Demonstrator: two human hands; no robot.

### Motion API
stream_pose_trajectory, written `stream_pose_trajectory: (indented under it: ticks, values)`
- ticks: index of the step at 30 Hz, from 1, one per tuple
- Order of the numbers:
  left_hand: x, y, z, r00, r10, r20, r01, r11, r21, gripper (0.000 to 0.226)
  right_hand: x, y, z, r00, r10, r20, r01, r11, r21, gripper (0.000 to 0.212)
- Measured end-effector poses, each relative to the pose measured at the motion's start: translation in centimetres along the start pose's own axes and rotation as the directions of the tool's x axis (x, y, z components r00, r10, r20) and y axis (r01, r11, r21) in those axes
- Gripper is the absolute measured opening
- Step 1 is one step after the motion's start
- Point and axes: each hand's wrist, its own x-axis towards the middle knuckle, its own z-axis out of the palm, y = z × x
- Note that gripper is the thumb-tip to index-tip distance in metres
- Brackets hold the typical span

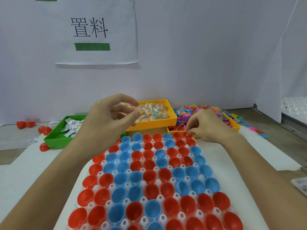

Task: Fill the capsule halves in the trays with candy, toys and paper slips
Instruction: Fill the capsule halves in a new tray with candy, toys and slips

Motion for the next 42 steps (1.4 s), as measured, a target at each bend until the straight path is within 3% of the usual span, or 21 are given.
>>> stream_pose_trajectory:
  ticks: [10,20,27,35,42]
  values:
    - [0.0,-0.3,0.0,1.0,-0.02,-0.002,0.02,1.0,0.015,0.012,0.1,-0.1,0.5,0.998,-0.015,0.062,0.018,0.999,-0.043,0.025]
    - [0.1,-0.7,-0.6,0.999,-0.016,-0.041,0.018,0.998,0.056,0.012,0.2,0.0,0.4,0.999,-0.036,-0.018,0.036,0.998,-0.042,0.02]
    - [0.2,-0.8,-1.6,0.994,-0.014,-0.104,0.019,0.999,0.048,0.009,0.8,-2.9,0.5,0.962,-0.181,-0.206,0.19,0.981,0.027,0.018]
    - [0.4,-1.1,-1.8,0.994,-0.009,-0.107,0.018,0.997,0.082,0.009,6.5,-9.5,2.7,0.954,-0.298,-0.035,0.295,0.953,-0.076,0.021]
    - [0.7,-4.3,-3.9,0.974,-0.155,-0.162,0.21,0.887,0.411,0.009,7.8,-11.3,4.2,0.953,-0.299,0.054,0.303,0.948,-0.1,0.02]
